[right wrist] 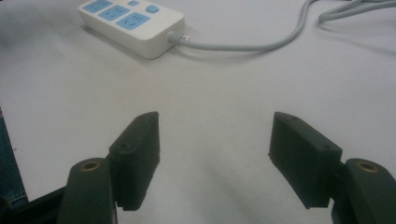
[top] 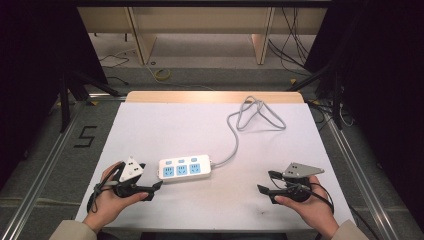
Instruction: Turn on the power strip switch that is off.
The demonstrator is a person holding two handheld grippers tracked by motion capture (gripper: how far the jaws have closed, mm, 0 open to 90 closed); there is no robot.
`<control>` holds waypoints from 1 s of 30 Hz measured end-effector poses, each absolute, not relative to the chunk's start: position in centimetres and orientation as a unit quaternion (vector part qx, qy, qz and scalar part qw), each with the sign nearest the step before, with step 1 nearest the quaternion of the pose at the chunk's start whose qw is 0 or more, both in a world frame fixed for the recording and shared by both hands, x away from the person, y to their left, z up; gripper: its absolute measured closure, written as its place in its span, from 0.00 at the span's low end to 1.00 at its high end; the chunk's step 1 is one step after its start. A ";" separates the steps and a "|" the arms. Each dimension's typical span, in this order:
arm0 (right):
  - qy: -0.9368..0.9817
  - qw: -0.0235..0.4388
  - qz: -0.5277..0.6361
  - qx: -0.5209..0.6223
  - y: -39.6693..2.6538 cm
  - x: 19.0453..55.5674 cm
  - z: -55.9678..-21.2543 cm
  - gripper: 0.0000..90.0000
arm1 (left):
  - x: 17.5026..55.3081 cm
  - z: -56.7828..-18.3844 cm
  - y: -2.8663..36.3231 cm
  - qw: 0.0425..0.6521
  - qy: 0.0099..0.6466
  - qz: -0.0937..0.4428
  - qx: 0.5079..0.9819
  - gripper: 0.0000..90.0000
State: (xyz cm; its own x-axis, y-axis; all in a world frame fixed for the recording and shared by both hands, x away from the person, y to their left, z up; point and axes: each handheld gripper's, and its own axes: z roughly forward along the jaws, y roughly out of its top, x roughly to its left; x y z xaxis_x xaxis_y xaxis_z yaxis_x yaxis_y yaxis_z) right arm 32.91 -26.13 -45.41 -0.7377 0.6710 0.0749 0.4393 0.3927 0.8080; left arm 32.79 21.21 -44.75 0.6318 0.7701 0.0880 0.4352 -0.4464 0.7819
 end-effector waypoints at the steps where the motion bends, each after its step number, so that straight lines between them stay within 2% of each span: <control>1: 0.824 0.133 0.436 0.337 -26.1 32.9 -45.4 0.38 | 32.8 -44.7 21.3 0.375 0.370 0.223 0.820 0.23; 2: 0.825 0.134 0.435 0.336 -26.1 32.9 -45.4 0.38 | 32.8 -44.7 21.3 0.375 0.374 0.225 0.818 0.27; 4: 0.824 0.134 0.435 0.336 -26.1 32.9 -45.4 0.38 | 32.7 -44.6 21.5 0.376 0.380 0.228 0.814 0.29; 7: 0.826 0.133 0.433 0.336 -26.1 32.9 -45.3 0.38 | 32.7 -44.5 21.7 0.379 0.387 0.229 0.809 0.38; 8: 0.826 0.133 0.433 0.336 -26.1 32.9 -45.3 0.38 | 32.7 -44.4 21.7 0.377 0.388 0.230 0.809 0.38; 9: 0.826 0.133 0.433 0.336 -26.1 32.9 -45.4 0.38 | 32.7 -44.3 21.7 0.370 0.389 0.234 0.810 0.44; 10: 0.826 0.133 0.433 0.336 -26.1 32.9 -45.4 0.38 | 32.8 -44.1 21.8 0.358 0.393 0.248 0.810 0.64; 12: 0.825 0.133 0.435 0.335 -26.1 33.0 -45.4 0.38 | 32.9 -43.8 22.0 0.353 0.403 0.254 0.805 0.85; 14: 0.826 0.132 0.434 0.335 -26.1 33.0 -45.4 0.38 | 32.9 -43.7 22.1 0.356 0.405 0.251 0.804 0.97; 30: 0.826 0.132 0.434 0.334 -26.0 33.1 -45.4 0.38 | 33.9 -42.9 20.8 0.365 0.430 0.224 0.795 1.00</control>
State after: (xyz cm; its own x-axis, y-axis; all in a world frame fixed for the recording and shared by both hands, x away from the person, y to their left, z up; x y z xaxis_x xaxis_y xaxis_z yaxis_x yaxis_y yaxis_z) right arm 33.09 -26.02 -45.44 -0.7416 0.6670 0.0724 0.4380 0.3995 0.8054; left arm 33.87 20.75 -42.95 0.5303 0.8468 0.0425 0.5198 -0.3643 0.7727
